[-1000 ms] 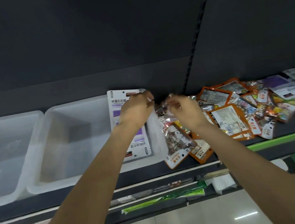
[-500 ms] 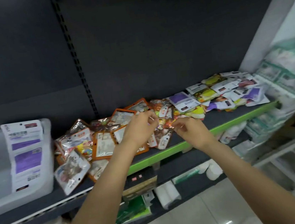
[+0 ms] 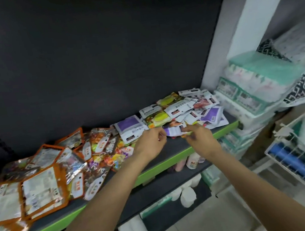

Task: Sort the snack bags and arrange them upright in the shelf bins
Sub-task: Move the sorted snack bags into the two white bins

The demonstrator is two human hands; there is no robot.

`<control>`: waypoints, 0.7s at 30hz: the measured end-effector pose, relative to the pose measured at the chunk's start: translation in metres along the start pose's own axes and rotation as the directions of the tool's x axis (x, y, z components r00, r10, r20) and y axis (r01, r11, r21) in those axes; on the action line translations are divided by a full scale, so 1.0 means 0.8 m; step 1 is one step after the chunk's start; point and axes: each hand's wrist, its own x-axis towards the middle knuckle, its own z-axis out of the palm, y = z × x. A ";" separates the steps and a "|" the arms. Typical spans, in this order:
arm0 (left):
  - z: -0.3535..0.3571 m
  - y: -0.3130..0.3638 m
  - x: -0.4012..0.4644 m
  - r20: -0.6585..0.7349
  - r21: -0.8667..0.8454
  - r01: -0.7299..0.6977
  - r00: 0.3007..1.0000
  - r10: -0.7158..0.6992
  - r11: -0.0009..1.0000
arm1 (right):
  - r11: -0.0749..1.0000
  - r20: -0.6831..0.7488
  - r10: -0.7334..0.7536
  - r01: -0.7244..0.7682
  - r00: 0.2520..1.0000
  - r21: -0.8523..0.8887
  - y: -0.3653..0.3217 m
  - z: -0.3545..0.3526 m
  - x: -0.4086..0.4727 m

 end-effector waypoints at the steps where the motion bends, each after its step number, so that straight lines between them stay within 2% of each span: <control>1: 0.008 0.001 0.021 -0.006 -0.009 0.011 1.000 -0.011 1.000 | 1.000 0.004 -0.003 0.003 1.000 -0.002 0.014 -0.005 0.017; 6: 0.036 -0.001 0.124 -0.042 -0.009 0.061 0.997 -0.062 0.998 | 1.000 0.012 -0.007 0.007 1.000 -0.026 0.073 -0.030 0.107; 9: 0.047 -0.010 0.161 -0.033 0.084 0.094 0.995 -0.091 0.992 | 0.998 0.007 -0.048 0.049 0.999 -0.025 0.097 -0.037 0.155; 15: 0.067 -0.040 0.176 0.150 0.277 0.238 0.946 -0.286 0.931 | 0.977 0.162 -0.137 0.160 0.977 -0.140 0.116 -0.025 0.222; 19: 0.080 -0.033 0.174 0.014 0.309 0.285 0.953 -0.304 0.907 | 0.942 0.286 -0.206 0.269 0.936 -0.202 0.124 -0.006 0.248; 21: 0.082 -0.025 0.175 -0.008 0.337 0.292 0.951 -0.308 0.895 | 0.888 0.273 -0.275 0.353 0.922 -0.294 0.128 0.000 0.251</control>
